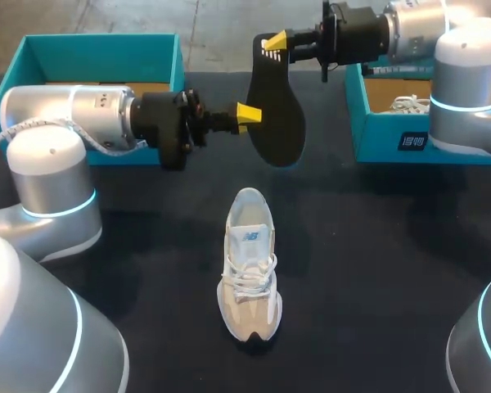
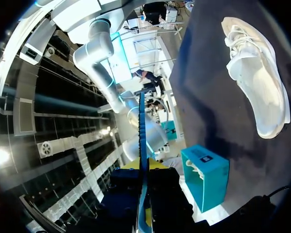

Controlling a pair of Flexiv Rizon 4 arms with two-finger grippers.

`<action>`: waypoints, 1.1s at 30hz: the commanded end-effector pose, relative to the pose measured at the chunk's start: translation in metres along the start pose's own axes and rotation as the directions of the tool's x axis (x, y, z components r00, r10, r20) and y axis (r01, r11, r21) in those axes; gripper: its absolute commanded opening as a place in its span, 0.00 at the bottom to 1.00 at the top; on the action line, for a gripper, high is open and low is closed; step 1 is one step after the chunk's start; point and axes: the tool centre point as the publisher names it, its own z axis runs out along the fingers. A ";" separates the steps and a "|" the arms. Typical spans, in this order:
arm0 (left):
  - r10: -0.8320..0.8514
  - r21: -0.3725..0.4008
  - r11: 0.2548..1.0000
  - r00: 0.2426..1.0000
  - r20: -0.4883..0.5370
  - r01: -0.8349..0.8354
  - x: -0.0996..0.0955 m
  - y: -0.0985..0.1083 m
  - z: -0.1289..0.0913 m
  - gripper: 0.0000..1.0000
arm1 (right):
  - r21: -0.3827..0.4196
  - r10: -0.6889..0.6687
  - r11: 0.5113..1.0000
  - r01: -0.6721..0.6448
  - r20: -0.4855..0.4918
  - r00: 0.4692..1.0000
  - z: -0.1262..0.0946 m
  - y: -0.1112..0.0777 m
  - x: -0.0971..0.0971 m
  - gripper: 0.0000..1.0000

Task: Take the shoe out of the shoebox, open the shoe tongue, remove and reinsert the insole, then place the shoe into the shoebox

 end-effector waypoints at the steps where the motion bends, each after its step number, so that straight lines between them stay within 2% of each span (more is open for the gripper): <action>1: 0.001 0.002 1.000 1.000 -0.002 -0.001 0.002 -0.002 0.000 0.00 | -0.003 0.000 1.000 0.000 0.001 1.000 0.001 0.000 0.000 0.00; 19: 0.009 0.005 1.000 1.000 -0.001 -0.009 0.004 0.003 0.005 0.00 | -0.003 0.003 1.000 -0.003 -0.005 1.000 0.001 0.000 0.000 0.00; 21: 0.011 0.006 1.000 1.000 0.001 -0.011 0.003 0.004 0.006 0.00 | -0.012 0.004 1.000 -0.004 -0.007 1.000 0.000 0.000 0.001 0.36; 22: 0.012 0.006 1.000 1.000 0.002 -0.012 0.003 0.005 0.006 0.00 | -0.013 0.006 1.000 -0.006 -0.008 1.000 0.000 0.000 0.001 1.00; 29: 0.021 0.007 1.000 1.000 0.005 -0.021 0.003 0.008 0.006 0.00 | -0.020 0.007 1.000 -0.007 -0.002 1.000 -0.004 0.001 0.006 1.00; 33: 0.022 0.004 1.000 1.000 0.002 -0.022 0.004 0.011 0.001 0.00 | -0.035 0.014 0.999 -0.013 0.022 1.000 -0.014 -0.001 0.011 1.00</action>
